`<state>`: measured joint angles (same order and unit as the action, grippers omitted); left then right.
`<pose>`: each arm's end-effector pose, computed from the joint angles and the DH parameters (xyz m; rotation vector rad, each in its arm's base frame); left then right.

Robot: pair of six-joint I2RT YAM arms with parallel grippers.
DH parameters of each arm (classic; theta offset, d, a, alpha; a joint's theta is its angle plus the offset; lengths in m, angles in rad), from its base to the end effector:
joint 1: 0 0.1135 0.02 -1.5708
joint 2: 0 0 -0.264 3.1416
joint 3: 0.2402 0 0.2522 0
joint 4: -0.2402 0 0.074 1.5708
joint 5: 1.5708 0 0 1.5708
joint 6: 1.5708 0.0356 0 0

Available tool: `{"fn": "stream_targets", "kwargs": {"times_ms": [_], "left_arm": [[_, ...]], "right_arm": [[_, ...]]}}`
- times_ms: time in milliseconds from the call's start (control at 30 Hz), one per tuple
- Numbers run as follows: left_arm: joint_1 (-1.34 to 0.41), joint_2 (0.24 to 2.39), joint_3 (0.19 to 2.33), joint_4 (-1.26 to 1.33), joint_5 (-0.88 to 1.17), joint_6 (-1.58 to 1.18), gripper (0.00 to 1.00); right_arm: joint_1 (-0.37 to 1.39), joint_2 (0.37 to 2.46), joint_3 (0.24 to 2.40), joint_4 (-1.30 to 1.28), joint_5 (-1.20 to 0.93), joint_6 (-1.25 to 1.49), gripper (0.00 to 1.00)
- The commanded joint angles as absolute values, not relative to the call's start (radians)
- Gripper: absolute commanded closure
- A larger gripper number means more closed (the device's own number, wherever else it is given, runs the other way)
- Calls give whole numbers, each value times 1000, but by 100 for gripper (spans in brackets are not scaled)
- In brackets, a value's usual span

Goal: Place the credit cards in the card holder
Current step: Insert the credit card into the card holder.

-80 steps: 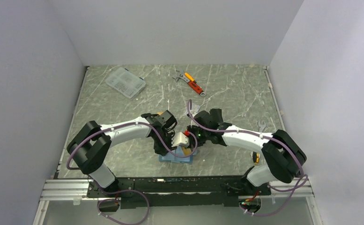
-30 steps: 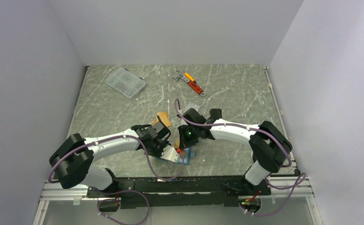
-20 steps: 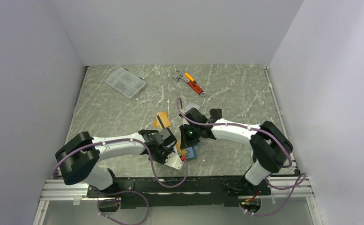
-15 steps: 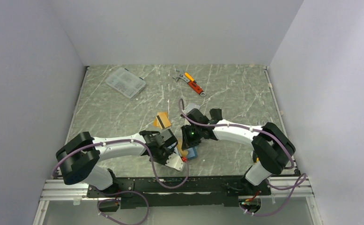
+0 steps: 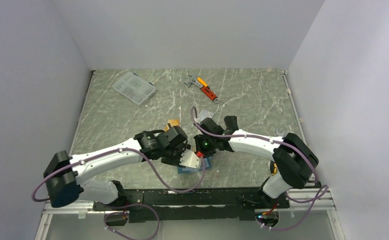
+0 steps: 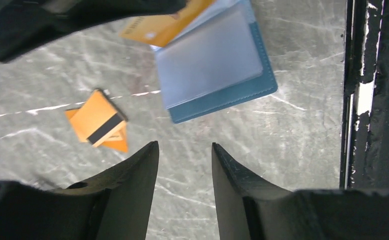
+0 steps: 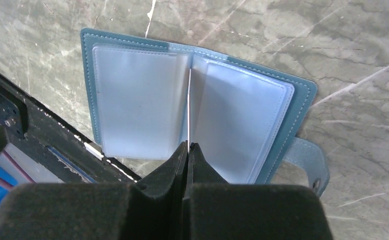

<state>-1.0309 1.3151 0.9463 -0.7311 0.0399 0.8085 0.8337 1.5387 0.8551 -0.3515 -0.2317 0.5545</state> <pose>0.1289 -0.2178 0.2389 2.1357 1.6112 -0.1243 0.1921 0.2238 0.1757 -0.4751 2.7425 0.7372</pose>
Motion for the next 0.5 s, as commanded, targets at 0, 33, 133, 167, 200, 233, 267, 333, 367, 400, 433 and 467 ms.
{"fn": "stream_targets", "kwargs": {"times_ms": [0,33,133,167,200,233,267,333,367,400,433,467], "left_arm": [[-1040,1223,997,-800,3,790,53],[-1046,1210,1000,-810,3,797,54],[-1077,1192,1019,-843,-49,806,60],[-1094,1184,1034,-859,-81,812,61],[-1113,1170,1049,-865,-133,821,61],[-1130,1149,1065,-858,-187,843,59],[-1150,1125,1077,-855,-235,867,57],[-1163,1074,1103,-852,-296,916,10],[-1164,1064,1122,-858,-330,920,2],[-1164,1062,1133,-854,-382,901,1],[-1161,1064,1137,-841,-450,881,1],[-1160,1078,1142,-853,-454,874,1]], "right_arm": [[874,1520,909,-369,-164,573,100],[881,1520,916,-372,-154,575,100],[898,1519,931,-376,-138,578,100],[902,1521,938,-380,-131,577,100],[905,1521,938,-380,-126,577,100],[909,1519,936,-377,-123,577,100],[912,1518,935,-376,-121,575,100],[915,1518,938,-383,-109,570,100],[917,1516,940,-386,-106,566,100],[919,1516,941,-385,-106,563,100],[920,1515,940,-383,-107,562,100],[922,1515,939,-376,-109,561,100]]}}
